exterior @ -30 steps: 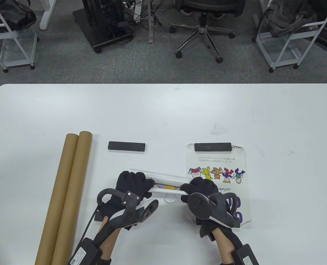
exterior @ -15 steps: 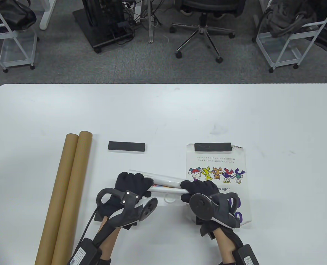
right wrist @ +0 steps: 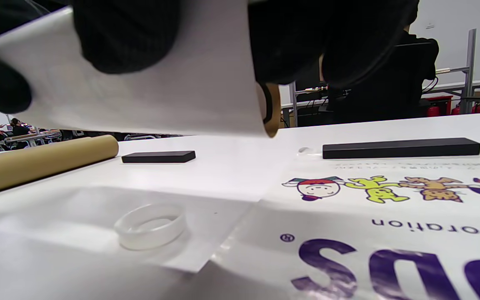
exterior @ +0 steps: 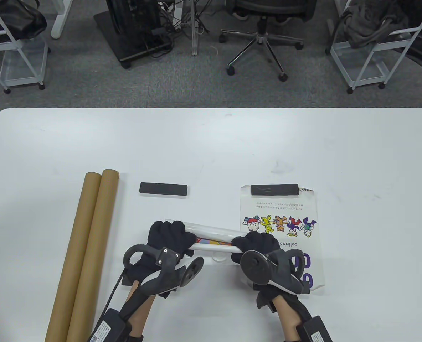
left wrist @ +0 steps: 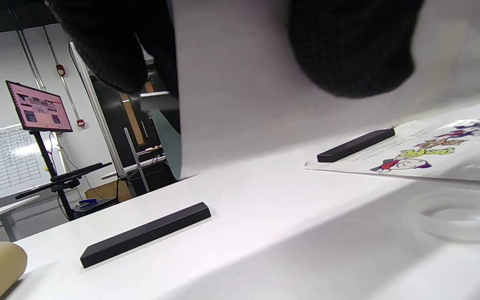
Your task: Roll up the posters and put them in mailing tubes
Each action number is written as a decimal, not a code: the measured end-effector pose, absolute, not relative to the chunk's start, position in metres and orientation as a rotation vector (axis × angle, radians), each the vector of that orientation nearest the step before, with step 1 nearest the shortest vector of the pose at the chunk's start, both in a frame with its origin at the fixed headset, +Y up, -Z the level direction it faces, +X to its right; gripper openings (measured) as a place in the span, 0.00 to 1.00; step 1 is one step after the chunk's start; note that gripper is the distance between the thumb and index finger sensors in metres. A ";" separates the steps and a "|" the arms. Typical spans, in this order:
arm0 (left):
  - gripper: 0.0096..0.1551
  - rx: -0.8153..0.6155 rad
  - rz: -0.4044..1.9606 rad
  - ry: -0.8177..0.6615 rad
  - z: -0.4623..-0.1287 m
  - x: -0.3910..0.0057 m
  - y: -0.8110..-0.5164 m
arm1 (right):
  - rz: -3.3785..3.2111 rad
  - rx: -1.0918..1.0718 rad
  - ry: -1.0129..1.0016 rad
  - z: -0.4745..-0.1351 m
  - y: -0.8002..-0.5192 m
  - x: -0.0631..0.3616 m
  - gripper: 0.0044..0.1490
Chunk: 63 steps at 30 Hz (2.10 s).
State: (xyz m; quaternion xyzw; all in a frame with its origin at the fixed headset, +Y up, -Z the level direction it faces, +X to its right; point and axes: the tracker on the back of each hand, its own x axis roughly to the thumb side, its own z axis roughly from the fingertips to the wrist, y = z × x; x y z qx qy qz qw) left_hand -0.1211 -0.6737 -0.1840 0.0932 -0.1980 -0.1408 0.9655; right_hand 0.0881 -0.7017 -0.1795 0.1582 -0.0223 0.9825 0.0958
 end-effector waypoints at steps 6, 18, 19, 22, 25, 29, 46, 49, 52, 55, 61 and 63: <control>0.26 0.138 -0.249 -0.430 -0.184 -0.120 -0.673 | 2.949 0.450 -0.052 -0.179 -0.699 0.090 0.31; 0.34 0.157 -0.221 -0.416 -0.186 -0.125 -0.675 | 2.928 0.445 -0.052 -0.181 -0.699 0.092 0.35; 0.32 0.152 -0.214 -0.413 -0.187 -0.126 -0.675 | 2.930 0.445 -0.052 -0.181 -0.699 0.092 0.35; 0.29 0.136 -0.187 -0.411 -0.187 -0.126 -0.677 | 2.939 0.437 -0.051 -0.180 -0.699 0.090 0.34; 0.27 0.136 -0.188 -0.405 -0.188 -0.125 -0.677 | 2.897 0.449 -0.006 -0.180 -0.697 0.089 0.35; 0.22 0.179 -0.245 -0.414 -0.186 -0.123 -0.676 | 2.929 0.452 -0.054 -0.178 -0.696 0.087 0.31; 0.23 0.155 -0.241 -0.419 -0.186 -0.123 -0.679 | 2.961 0.442 -0.018 -0.179 -0.699 0.088 0.32; 0.23 0.162 -0.262 -0.414 -0.186 -0.122 -0.678 | 2.968 0.447 -0.022 -0.178 -0.698 0.086 0.32; 0.25 0.166 -0.266 -0.410 -0.186 -0.122 -0.678 | 2.967 0.464 -0.042 -0.178 -0.697 0.086 0.34; 0.29 0.155 -0.250 -0.415 -0.187 -0.123 -0.679 | 2.966 0.468 -0.064 -0.178 -0.697 0.087 0.36; 0.33 0.142 -0.221 -0.418 -0.190 -0.127 -0.681 | 2.948 0.444 -0.073 -0.180 -0.698 0.092 0.35; 0.33 0.144 -0.203 -0.420 -0.190 -0.126 -0.680 | 2.957 0.442 -0.054 -0.180 -0.699 0.090 0.34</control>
